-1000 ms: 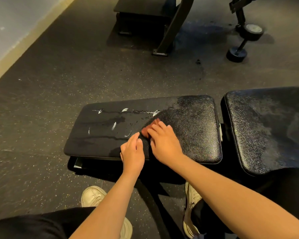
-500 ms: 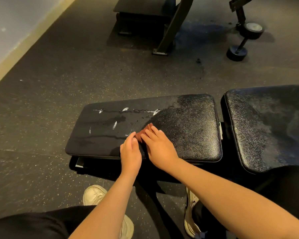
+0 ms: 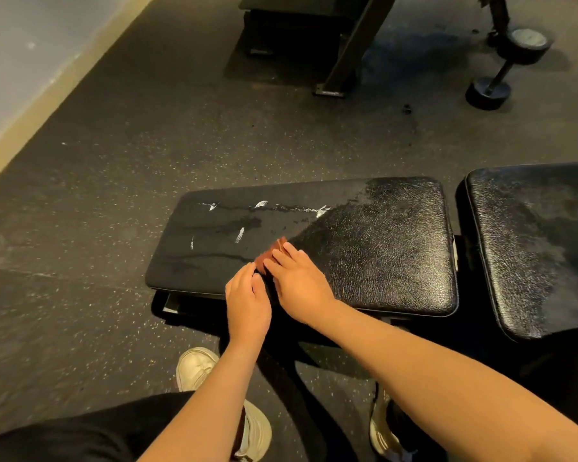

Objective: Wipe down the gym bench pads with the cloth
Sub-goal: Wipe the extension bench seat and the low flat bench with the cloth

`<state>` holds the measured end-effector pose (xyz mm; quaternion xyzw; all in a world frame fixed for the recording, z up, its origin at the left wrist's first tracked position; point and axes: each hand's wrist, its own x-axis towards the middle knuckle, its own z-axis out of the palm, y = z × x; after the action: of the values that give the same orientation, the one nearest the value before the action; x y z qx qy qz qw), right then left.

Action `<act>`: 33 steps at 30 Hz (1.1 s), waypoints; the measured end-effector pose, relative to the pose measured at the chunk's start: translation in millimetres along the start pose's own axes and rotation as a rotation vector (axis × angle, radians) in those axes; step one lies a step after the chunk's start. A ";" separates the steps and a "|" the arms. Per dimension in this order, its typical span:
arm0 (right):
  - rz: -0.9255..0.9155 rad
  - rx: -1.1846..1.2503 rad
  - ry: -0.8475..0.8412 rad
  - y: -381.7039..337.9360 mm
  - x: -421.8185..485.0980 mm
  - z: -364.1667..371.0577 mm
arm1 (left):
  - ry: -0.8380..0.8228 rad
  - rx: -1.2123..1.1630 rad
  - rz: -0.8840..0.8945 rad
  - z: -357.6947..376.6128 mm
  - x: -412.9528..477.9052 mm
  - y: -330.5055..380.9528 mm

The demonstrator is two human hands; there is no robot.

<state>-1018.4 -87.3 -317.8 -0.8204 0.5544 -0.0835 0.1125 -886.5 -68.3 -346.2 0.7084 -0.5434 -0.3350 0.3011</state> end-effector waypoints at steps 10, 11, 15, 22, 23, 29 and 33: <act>0.120 0.015 0.013 -3.4 23.4 0.7 | -0.027 -0.150 -0.117 -17.4 -4.3 6.3; 0.053 0.050 -0.005 -8.8 21.6 3.1 | -0.018 -0.186 -0.132 -20.7 -3.6 4.8; 0.060 0.291 -0.137 -17.4 12.9 -2.9 | -0.010 -0.211 -0.118 -24.3 -3.9 -4.1; 0.258 0.393 0.099 14.4 -8.2 -10.9 | -0.213 0.050 0.075 -3.7 -6.1 23.6; 0.260 0.390 0.114 13.9 -13.1 -8.1 | -0.223 0.140 0.130 -3.1 -2.2 22.3; 0.197 0.271 0.136 11.5 -17.9 0.5 | -0.093 0.424 0.180 -10.4 16.1 1.1; 0.178 0.214 0.142 10.9 -17.4 4.0 | -0.068 0.290 -0.006 -19.7 23.1 -7.0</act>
<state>-1033.5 -74.7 -324.9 -0.7434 0.6193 -0.1896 0.1670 -862.4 -87.9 -343.4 0.7342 -0.5940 -0.2776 0.1762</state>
